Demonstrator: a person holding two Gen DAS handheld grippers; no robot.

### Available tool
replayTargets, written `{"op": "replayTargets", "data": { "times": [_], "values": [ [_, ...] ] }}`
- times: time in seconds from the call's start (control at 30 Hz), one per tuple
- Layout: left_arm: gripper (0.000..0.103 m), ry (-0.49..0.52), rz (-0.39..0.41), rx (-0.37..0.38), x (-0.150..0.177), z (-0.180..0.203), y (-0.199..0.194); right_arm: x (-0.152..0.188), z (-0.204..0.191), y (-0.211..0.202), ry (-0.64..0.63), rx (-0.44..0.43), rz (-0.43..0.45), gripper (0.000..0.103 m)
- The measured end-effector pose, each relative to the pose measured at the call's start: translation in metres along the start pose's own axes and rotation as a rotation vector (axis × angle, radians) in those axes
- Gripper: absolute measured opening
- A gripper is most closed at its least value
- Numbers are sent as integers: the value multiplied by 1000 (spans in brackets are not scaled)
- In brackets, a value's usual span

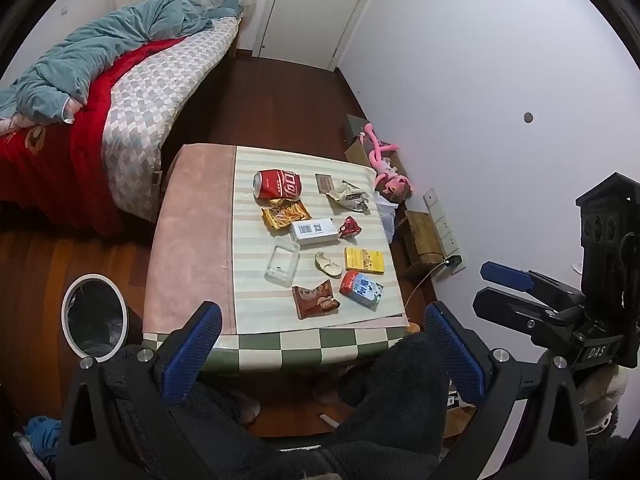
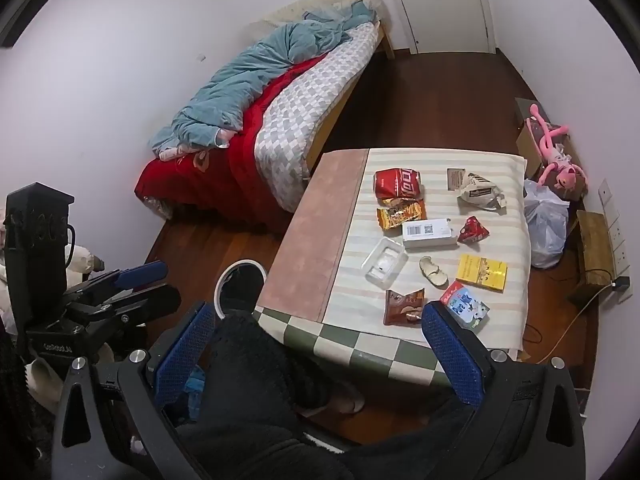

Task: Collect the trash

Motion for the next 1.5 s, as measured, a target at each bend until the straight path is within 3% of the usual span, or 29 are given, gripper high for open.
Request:
{"op": "replayTargets", "data": {
  "times": [1.5],
  "values": [
    [103, 31, 17, 13, -9, 15, -8, -5, -9, -14, -12, -20, 14, 103]
  ]
}}
Point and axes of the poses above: each gripper's, at about its wrist camera, not at the fingertips, and y roughly the way its jaws point, z to its right, x to its underside, the point moved 7 cm from there along y, roughly the way its jaws point, and after that the axes turned 9 degrees about y, right-handed, at the moved point
